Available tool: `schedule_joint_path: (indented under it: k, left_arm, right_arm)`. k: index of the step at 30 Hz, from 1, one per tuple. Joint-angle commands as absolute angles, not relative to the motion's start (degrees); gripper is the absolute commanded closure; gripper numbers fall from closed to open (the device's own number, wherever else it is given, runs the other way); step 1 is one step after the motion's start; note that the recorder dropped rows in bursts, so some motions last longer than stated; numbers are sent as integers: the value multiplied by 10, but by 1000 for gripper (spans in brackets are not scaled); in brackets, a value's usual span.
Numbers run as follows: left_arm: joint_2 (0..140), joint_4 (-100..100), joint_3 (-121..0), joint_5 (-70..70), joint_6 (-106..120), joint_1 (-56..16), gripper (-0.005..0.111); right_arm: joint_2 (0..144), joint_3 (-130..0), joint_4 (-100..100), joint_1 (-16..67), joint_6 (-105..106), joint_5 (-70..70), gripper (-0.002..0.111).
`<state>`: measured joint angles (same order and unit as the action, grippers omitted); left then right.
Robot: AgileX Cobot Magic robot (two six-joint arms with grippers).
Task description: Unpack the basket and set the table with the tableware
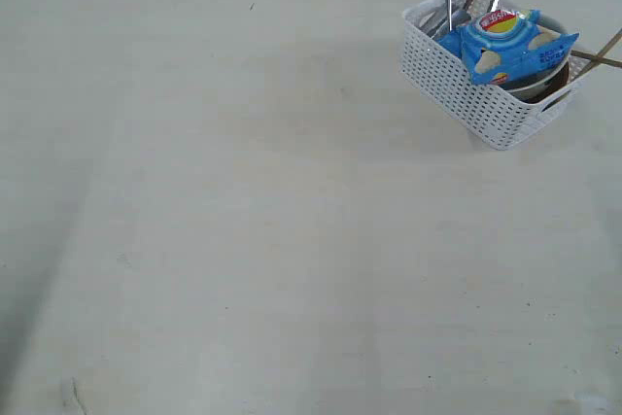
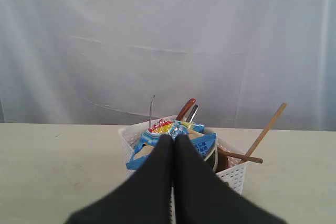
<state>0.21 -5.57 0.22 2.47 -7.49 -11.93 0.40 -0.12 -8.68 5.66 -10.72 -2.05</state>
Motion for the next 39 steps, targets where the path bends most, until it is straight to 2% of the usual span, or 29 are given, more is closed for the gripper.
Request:
schedule_joint_path:
  k: [1, 16, 20, 24, 28, 30, 36, 39]
  left_arm:
    - [0, -55, 0, 21, -77, -122, 107]
    - [0, -55, 0, 19, -77, -122, 107]
    - [0, -58, 0, -89, -60, -122, 107]
    - [0, -56, 0, -105, -147, -122, 107]
    - [0, -56, 0, -127, -366, -122, 107]
    - [0, -56, -17, -146, -384, -122, 107]
    - [0, -57, -62, -141, -322, -122, 107]
    - [0, -58, -62, -75, -322, -122, 107]
  right_arm:
    - [0, 0, -91, 57, -108, -16, 108]
    - [0, 0, -91, 63, -108, -16, 108]
    - [0, 0, -91, 76, -108, -16, 108]
    - [0, 0, -91, 76, -108, -16, 108]
    - [0, 0, -91, 76, -108, -16, 108]
    - [0, 0, -91, 76, -108, -16, 108]
    - [0, 0, -91, 76, -108, -16, 108]
    - [0, 0, -91, 76, -108, -16, 108]
